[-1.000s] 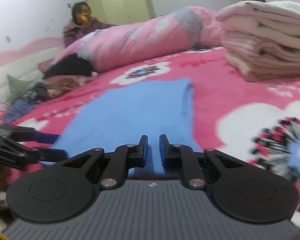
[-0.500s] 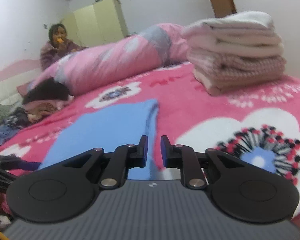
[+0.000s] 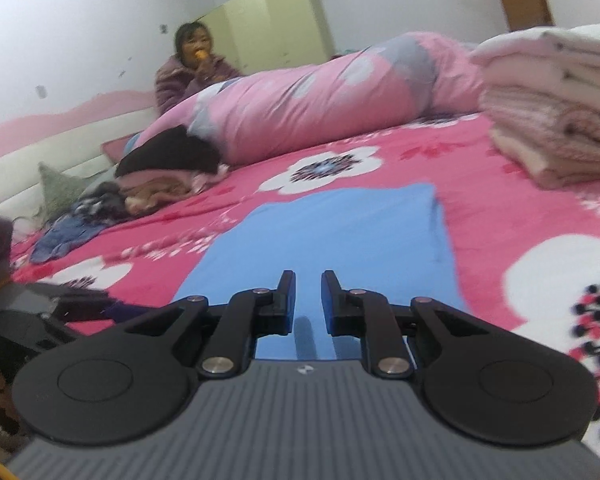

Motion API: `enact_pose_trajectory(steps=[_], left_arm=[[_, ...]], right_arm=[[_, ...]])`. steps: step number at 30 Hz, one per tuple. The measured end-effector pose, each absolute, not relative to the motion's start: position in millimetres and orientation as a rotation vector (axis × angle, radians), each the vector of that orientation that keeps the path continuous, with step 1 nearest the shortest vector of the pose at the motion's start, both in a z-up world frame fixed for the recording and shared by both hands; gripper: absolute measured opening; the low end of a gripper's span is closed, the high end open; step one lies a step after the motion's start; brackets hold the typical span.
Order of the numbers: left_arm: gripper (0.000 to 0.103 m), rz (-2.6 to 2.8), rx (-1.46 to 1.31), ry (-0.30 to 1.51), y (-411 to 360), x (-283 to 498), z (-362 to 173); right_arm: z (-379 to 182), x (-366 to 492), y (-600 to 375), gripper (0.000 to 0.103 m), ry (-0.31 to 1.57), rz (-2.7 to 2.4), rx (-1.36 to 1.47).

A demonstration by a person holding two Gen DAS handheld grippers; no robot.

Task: Fold clothes

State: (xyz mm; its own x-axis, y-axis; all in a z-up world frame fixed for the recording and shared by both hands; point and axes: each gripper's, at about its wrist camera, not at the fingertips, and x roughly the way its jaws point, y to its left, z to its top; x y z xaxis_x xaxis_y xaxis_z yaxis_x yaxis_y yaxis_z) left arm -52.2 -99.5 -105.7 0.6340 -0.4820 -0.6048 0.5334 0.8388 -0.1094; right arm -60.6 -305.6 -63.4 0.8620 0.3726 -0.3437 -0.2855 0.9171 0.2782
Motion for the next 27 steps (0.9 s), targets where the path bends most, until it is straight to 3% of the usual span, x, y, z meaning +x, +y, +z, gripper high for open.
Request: enact_pose_trajectory(steps=[17,27], left_arm=[[0.075,-0.562,0.076,0.658,-91.4,-55.9,-104.7],[0.075,-0.486,0.064,0.553,-79.0,-59.2,-74.4]], right_arm=[[-84.0,-77.5,-359.6,0.011,0.412,0.183,0.267],[-71.6,-84.3,-378.2,0.014,0.351,0.107,0.320]])
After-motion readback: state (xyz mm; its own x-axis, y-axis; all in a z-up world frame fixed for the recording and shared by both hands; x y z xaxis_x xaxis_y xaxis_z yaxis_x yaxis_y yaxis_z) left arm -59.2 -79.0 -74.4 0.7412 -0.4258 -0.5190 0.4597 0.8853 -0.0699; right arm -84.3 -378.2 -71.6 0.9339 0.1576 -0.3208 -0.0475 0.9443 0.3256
